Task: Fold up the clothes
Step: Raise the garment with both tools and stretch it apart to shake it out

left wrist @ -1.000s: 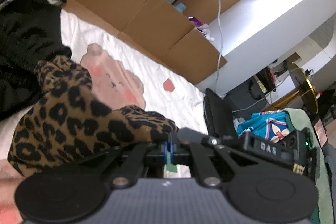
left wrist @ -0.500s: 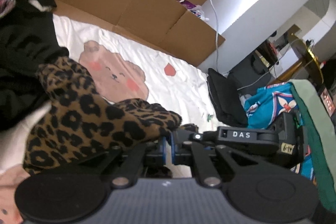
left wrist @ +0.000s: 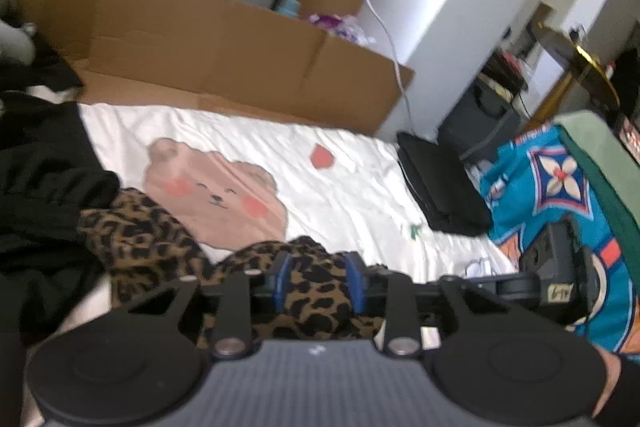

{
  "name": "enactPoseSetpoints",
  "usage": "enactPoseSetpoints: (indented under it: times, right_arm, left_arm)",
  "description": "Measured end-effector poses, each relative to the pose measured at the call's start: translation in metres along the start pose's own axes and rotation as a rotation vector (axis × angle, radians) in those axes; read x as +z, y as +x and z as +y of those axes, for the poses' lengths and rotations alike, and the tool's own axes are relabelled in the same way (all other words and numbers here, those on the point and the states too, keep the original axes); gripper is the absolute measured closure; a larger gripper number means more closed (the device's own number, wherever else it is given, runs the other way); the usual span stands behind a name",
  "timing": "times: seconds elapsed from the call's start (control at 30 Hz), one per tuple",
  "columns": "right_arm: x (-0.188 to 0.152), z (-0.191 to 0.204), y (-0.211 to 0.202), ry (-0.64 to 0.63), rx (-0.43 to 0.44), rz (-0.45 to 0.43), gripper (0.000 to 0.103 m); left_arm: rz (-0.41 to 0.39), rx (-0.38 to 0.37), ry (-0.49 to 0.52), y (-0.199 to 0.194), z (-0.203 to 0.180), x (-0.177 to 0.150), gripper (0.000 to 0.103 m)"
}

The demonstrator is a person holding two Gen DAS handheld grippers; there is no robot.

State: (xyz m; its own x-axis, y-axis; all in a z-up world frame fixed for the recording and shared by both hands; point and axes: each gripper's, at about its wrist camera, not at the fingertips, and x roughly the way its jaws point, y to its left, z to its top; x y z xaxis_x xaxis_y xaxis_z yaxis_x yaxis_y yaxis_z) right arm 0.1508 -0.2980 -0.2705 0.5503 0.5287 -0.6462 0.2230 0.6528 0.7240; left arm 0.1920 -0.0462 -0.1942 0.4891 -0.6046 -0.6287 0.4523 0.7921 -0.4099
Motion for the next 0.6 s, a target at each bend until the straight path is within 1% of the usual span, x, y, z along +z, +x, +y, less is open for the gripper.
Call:
enactPoseSetpoints:
  times: [0.1,0.13,0.17,0.23,0.3,0.43,0.5,0.6]
  right_arm:
    - [0.001,-0.003,-0.001,0.017,0.008,0.0,0.089]
    - [0.001,-0.003,-0.001,0.022,0.01,0.001,0.089]
    - [0.002,-0.004,-0.001,0.024,0.011,0.001,0.089]
    - [0.002,-0.003,0.0,0.023,0.01,0.003,0.089]
    - [0.002,-0.003,0.0,0.021,0.008,0.004,0.089]
    - [0.001,-0.004,0.003,0.024,0.012,0.005,0.089]
    - [0.001,-0.002,0.004,0.023,0.013,0.006,0.089]
    - [0.0,0.0,0.007,0.017,0.009,0.008,0.089]
  left_arm:
    - [0.036,-0.045,0.033,0.018,-0.004,-0.006,0.059]
    - [0.05,-0.051,0.061,0.024,-0.006,-0.008,0.055]
    - [0.065,-0.055,0.088,0.03,-0.008,-0.011,0.054]
    - [0.091,-0.037,0.127,0.038,-0.01,-0.015,0.054]
    - [0.106,-0.043,0.138,0.043,-0.01,-0.017,0.054]
    - [0.137,-0.019,0.168,0.051,-0.011,-0.024,0.055]
    - [0.154,-0.006,0.177,0.056,-0.01,-0.028,0.059]
    - [0.171,0.019,0.184,0.062,-0.009,-0.031,0.062]
